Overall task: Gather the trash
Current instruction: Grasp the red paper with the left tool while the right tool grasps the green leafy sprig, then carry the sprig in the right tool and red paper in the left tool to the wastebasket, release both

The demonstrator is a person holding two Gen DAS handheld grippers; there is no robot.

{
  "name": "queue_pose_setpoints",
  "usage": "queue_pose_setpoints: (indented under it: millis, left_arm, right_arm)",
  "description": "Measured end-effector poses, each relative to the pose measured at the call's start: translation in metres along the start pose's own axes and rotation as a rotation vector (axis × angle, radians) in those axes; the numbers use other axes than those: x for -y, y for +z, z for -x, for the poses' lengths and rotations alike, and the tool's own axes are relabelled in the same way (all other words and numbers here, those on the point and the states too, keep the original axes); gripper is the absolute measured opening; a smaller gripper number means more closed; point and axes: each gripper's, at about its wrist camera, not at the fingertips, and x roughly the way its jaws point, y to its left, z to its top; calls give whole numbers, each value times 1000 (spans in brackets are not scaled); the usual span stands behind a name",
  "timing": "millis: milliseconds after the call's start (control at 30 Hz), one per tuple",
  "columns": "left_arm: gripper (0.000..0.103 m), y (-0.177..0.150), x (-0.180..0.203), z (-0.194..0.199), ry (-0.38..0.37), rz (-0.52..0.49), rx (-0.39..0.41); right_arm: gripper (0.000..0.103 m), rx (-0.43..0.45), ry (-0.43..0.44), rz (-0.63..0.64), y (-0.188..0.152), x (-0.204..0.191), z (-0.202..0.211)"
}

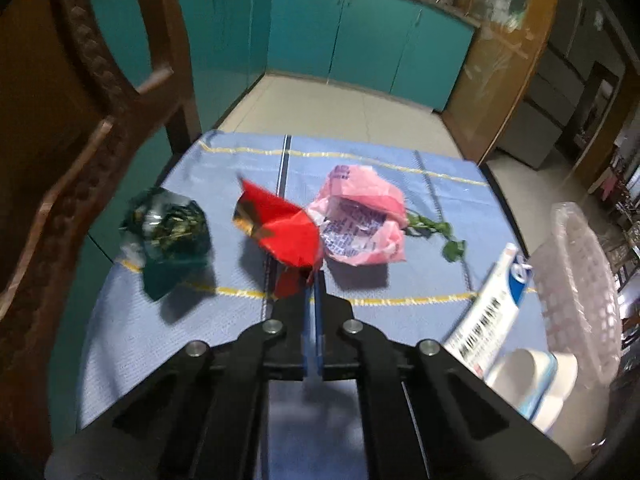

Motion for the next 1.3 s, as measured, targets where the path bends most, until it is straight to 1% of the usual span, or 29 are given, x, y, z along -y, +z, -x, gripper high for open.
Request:
queue_pose_setpoints:
  millis: [67, 133, 167, 200, 233, 300, 333, 367, 433, 533, 567, 700, 800, 833, 867, 900, 933, 1000, 1067, 1133, 1200, 1267, 1300]
  left_arm:
    - [3, -7, -3, 27, -16, -15, 47]
    - [3, -13, -1, 65, -13, -64, 141]
    - [3, -18, -1, 89, -14, -88, 209]
    - [3, -24, 1, 104, -18, -103, 254]
    - [3, -27, 1, 114, -19, -113, 278]
    - [3, -37, 2, 136, -24, -130, 334]
    - [3, -43, 3, 145, -26, -146, 355]
    - [3, -47, 4, 150, -25, -161, 362]
    - [3, -53, 4, 156, -32, -180, 367]
    - [3, -53, 0, 156, -55, -179, 343]
    - [3, -52, -2, 155, -59, -176, 338]
    - [3, -46, -19, 154, -79, -128, 316]
    - [3, -41, -23, 149, -72, -119, 307]
    - [3, -40, -24, 148, -74, -114, 306]
    - [3, -40, -23, 148, -76, -111, 302]
    - [3, -40, -23, 147, -76, -112, 298]
    - [3, -39, -24, 146, -76, -113, 293]
    - [3, -40, -23, 145, -82, -109, 284]
    - [3, -39, -23, 142, -87, -105, 271]
    - [3, -37, -23, 138, -82, -103, 254]
    - [3, -33, -23, 135, -80, -104, 240]
    - [3, -35, -22, 134, -78, -112, 233]
    - [3, -37, -22, 133, -76, -118, 227]
  right_arm:
    - [88, -23, 7, 23, 13, 1, -12]
    - [88, -74, 26, 55, 27, 1, -29]
    - [88, -100, 35, 76, 33, -2, -39]
    - [87, -122, 37, 103, 39, -6, -50]
    - [85, -134, 18, 131, 47, -11, -64]
    - [77, -185, -19, 171, 61, -22, -102]
    - [68, -208, -20, 170, 66, -24, -117]
    - [64, -232, -20, 165, 70, -26, -134]
    - [60, -296, -11, 180, 74, -32, -168]
    - [58, -379, -23, 294, 77, -48, -210]
    - [52, -418, -25, 343, 76, -53, -223]
    - [50, -467, -28, 458, 76, -71, -251]
    - [44, -478, -39, 488, 76, -76, -266]
    - [38, -484, -37, 488, 76, -77, -270]
    - [26, -500, -35, 487, 76, -77, -275]
    - [18, -512, -38, 486, 76, -76, -279]
    - [6, -522, -37, 477, 76, -75, -282]
    - [4, -519, -19, 442, 77, -72, -279]
    - [3, -481, -11, 417, 80, -68, -263]
    - [3, -437, 20, 379, 83, -63, -239]
    - [4, -376, 49, 352, 88, -60, -205]
    - [4, -297, 96, 304, 92, -54, -157]
    - [4, -268, 108, 287, 92, -53, -141]
